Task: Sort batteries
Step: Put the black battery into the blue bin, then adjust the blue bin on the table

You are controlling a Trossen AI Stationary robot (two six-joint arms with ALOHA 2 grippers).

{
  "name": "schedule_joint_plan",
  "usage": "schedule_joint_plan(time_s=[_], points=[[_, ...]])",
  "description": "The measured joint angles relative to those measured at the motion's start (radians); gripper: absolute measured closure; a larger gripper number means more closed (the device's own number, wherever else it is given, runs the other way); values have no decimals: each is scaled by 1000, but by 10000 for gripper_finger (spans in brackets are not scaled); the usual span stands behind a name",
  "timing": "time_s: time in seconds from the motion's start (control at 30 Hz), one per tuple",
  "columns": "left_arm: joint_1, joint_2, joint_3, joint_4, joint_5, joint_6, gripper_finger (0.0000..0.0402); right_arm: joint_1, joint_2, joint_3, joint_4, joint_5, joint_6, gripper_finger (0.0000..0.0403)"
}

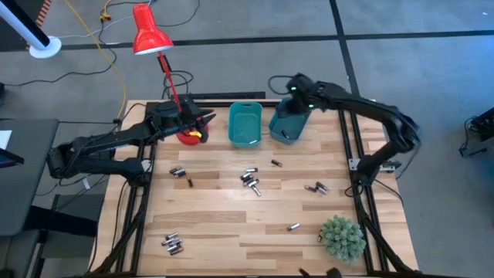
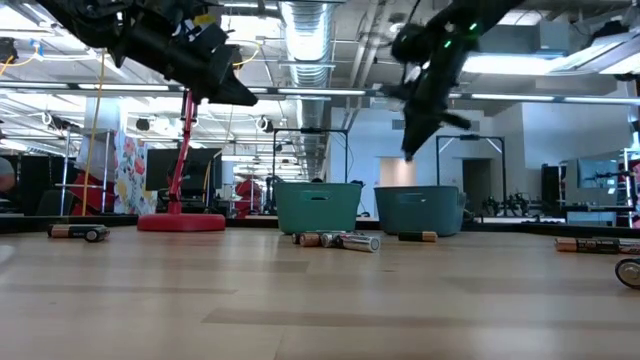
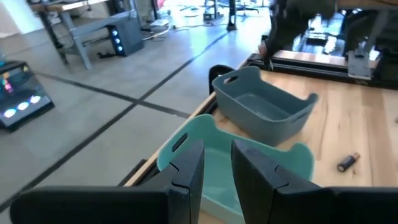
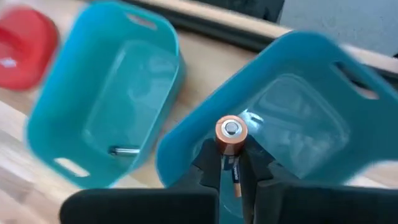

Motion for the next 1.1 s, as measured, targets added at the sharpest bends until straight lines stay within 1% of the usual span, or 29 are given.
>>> schedule_joint_plan(time_s=[0.17, 0.3, 0.4, 0.5, 0.7, 0.97, 1.03, 1.1], points=[[26, 0, 0, 0, 0, -53, 324, -16, 157, 17, -14, 0, -10, 369], [28, 0, 0, -2, 0, -68, 324, -23, 227, 18, -35, 1, -18, 365], [28, 0, 0, -2, 1, -63, 324, -17, 263, 18, -37, 0, -49, 355], [28, 0, 0, -2, 1, -62, 324, -12, 276, 19, -34, 0, -86, 337], [28, 0, 0, -2, 1, -62, 324, -7, 277, 19, -37, 0, -107, 298], [28, 0, 0, -2, 2, -61, 324, -3, 277, 19, -37, -2, -107, 270], [28, 0, 0, -2, 2, -61, 324, -3, 277, 19, -36, -26, -107, 267], [28, 0, 0, -2, 2, -61, 324, -2, 277, 20, -25, -72, -107, 265]])
